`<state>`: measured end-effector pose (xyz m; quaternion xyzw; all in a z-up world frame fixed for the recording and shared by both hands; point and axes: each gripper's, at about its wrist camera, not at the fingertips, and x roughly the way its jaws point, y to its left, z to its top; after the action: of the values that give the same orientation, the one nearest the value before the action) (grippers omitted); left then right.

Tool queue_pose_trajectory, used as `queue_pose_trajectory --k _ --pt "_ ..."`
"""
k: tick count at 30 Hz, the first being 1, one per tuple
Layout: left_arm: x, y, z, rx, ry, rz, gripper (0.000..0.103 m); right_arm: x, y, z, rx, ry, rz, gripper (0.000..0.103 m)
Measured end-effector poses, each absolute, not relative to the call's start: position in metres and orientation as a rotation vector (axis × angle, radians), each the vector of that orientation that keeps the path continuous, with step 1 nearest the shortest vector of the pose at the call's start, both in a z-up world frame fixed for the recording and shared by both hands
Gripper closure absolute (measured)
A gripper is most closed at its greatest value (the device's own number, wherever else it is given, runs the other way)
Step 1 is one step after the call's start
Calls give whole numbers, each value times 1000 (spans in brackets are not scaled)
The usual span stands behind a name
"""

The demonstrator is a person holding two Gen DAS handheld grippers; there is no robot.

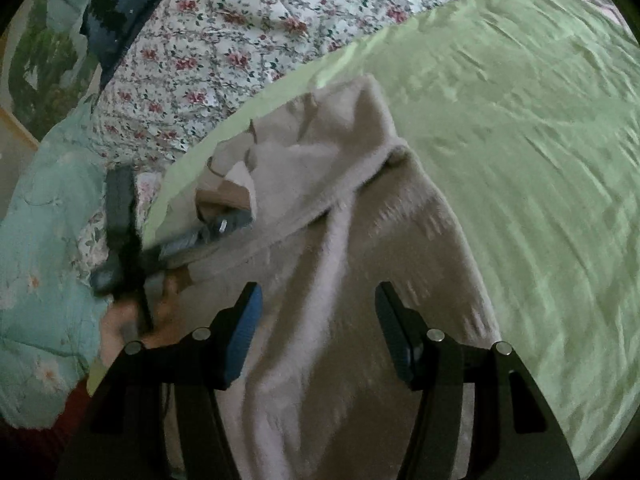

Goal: Fold small clothes

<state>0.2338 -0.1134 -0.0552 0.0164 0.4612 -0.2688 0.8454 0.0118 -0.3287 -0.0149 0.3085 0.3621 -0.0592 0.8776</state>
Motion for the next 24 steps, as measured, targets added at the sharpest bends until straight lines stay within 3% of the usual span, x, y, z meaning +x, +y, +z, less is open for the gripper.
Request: queue_pose_trajectory --k 3,8,13,17,24 --pt "199 -72 -46 26 923 -478 41 34 -323 -13 615 758 -95 43" --pt "175 25 -43 -32 878 -183 41 84 -306 -11 521 774 -34 43" --pt "204 99 -57 -194 903 -44 42 144 -275 -9 277 789 -30 30" --pt "226 113 -72 -188 938 -20 43 174 -280 -15 161 802 -142 27" --pt "245 106 -80 -173 923 -39 42 209 -325 -36 273 840 -177 26"
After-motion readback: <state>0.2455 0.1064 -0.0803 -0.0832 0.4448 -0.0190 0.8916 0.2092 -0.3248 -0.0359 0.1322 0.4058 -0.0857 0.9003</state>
